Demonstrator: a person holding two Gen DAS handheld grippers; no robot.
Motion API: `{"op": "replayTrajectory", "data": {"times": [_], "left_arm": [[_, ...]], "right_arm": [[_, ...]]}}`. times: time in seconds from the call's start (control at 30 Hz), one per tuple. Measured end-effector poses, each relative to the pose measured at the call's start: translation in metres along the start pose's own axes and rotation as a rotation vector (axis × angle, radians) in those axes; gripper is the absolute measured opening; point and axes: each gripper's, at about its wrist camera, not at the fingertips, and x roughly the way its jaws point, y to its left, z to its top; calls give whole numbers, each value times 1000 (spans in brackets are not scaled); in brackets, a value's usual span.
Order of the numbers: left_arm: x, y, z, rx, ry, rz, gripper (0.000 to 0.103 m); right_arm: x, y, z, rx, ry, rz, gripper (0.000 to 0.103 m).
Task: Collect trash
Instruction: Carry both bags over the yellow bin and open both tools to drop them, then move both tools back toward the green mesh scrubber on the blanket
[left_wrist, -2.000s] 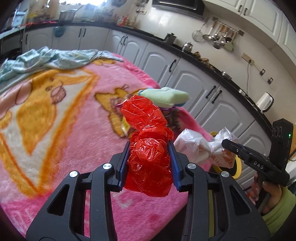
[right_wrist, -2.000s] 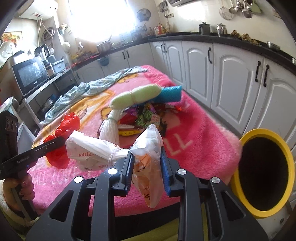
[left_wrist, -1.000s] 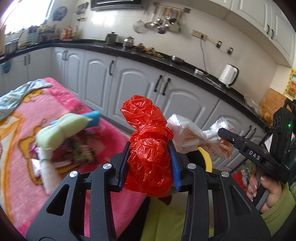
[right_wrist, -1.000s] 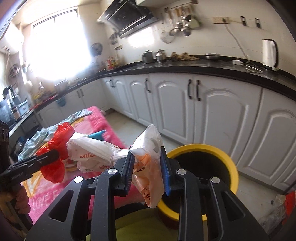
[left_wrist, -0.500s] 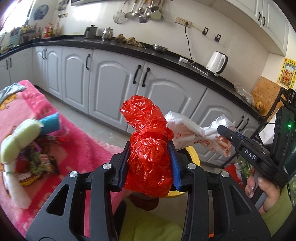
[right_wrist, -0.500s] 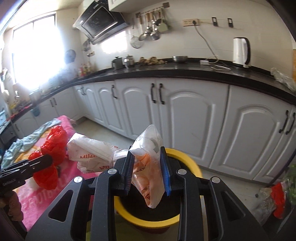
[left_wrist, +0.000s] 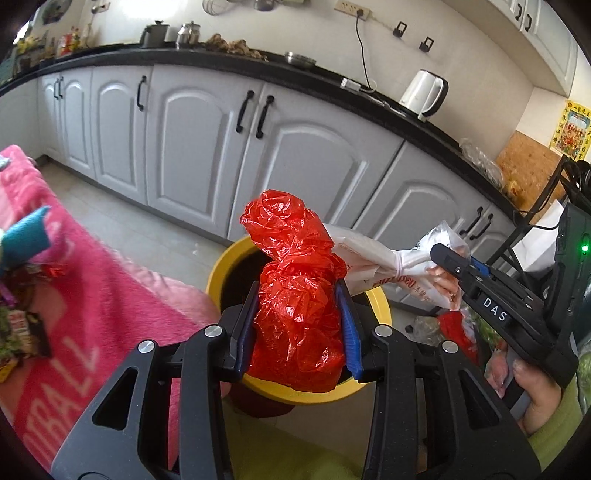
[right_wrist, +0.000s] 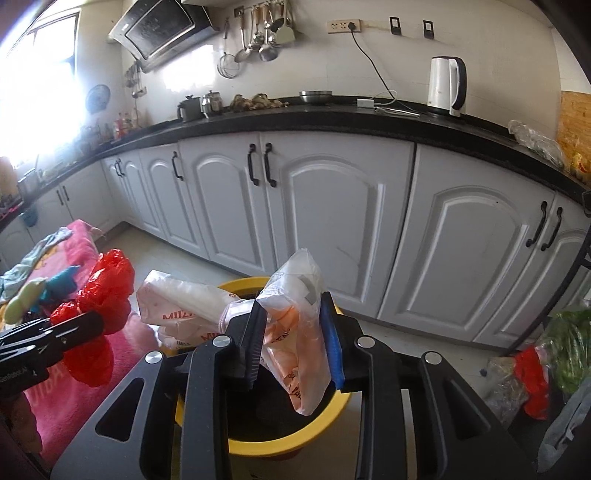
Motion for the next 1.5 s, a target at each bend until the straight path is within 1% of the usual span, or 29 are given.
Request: {"op": "replayTrajectory", "data": {"times": [0.1,0.13,0.2,0.23,0.37,0.43,0.47,0.6,0.7,0.73,0.8,0.93,1.13,1.33,1.5], "left_arm": [[11,0,0,-1,12,-9,32],[15,-1,1,-4,15,-11,32],[21,1,1,-13,17,-12,36],[23,2,2,-17,19,-10,45],[28,13,-1,-52,18,6,60],[27,19,-2,-69,21,18,63],[27,21,-2,-73,19,21,66],[20,30,-2,-90,11,43,71],[13,35,-3,-96,-4,59,79],[10,37,-3,-99,-7,66,84],[3,42,-3,-108,-17,87,90],[-13,51,-3,-125,-44,118,92],[-47,65,-2,-142,-108,162,92],[-75,80,-5,-159,-152,201,92],[-100,94,-9,-179,-189,230,92]], "right_arm": [[5,-1,-2,8,5,-4,30],[7,-2,-2,12,7,-6,32],[10,-3,-2,19,11,-7,34],[13,-4,-2,30,15,-9,37],[19,-7,-4,49,31,-9,44],[19,-9,-5,67,32,0,50],[19,-9,-4,69,33,3,51],[17,-8,-5,76,30,19,58],[15,-4,-4,71,28,35,64],[14,-2,-4,70,28,40,66],[12,2,-4,68,31,57,68],[7,11,-4,58,25,91,74],[-7,28,0,31,-2,150,79],[-27,58,10,-38,-48,207,83],[-43,86,16,-95,-77,274,86]]}}
